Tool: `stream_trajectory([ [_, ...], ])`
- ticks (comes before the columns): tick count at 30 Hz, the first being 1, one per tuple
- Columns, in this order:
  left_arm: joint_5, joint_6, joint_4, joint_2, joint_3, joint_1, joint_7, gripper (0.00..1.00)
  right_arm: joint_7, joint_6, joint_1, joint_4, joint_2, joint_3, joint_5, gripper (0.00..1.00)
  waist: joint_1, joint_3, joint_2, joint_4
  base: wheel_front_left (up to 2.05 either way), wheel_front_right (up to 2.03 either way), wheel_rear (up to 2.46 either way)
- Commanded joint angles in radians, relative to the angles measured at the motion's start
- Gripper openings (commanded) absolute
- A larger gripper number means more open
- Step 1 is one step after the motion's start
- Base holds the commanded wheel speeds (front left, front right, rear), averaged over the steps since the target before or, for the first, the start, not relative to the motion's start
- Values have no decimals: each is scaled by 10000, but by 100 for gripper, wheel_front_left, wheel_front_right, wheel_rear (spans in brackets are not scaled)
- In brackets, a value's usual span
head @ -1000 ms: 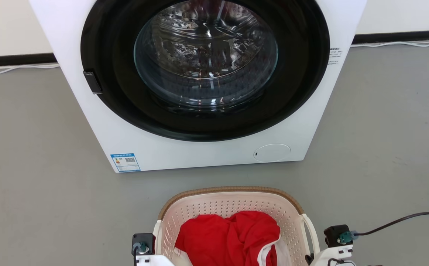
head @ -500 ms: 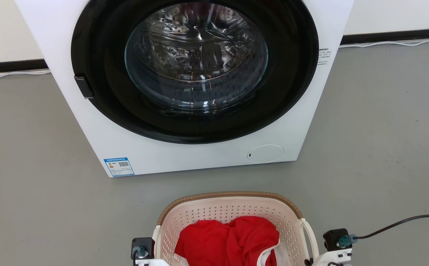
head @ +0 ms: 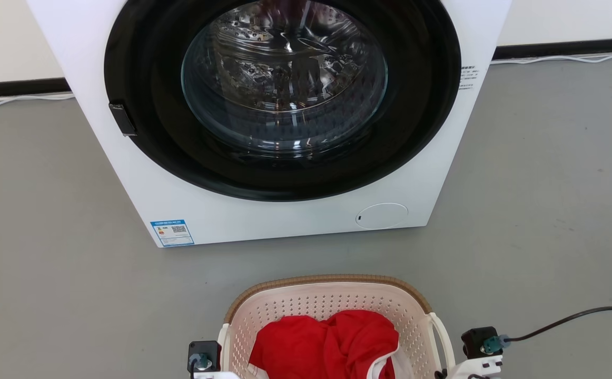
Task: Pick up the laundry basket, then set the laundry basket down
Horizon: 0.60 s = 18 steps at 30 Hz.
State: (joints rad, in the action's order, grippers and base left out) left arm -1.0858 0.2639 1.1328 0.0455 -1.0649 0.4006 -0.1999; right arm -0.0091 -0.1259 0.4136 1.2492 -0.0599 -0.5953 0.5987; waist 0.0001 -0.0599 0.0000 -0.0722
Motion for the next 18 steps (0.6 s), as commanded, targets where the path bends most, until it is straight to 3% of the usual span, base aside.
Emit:
stream_trajectory([
  [1, -104, 50, -101, 47, 107, 480, -199, 0, -174, -48, 166, -95, 97, -261, 35, 0, -1, -18, 0, 7, 0, 0, 0],
  [11, -307, 88, -80, 47, -91, 769, -325, 0, -267, -48, 416, -113, 97, -361, 151, 0, -1, -361, 0, -16, 0, 0, 0],
  [18, -378, 141, -86, 47, -19, 1489, -494, 0, -609, -48, 1098, -172, 97, -395, 101, 0, -1, -1309, 0, -33, 0, 0, 0],
])
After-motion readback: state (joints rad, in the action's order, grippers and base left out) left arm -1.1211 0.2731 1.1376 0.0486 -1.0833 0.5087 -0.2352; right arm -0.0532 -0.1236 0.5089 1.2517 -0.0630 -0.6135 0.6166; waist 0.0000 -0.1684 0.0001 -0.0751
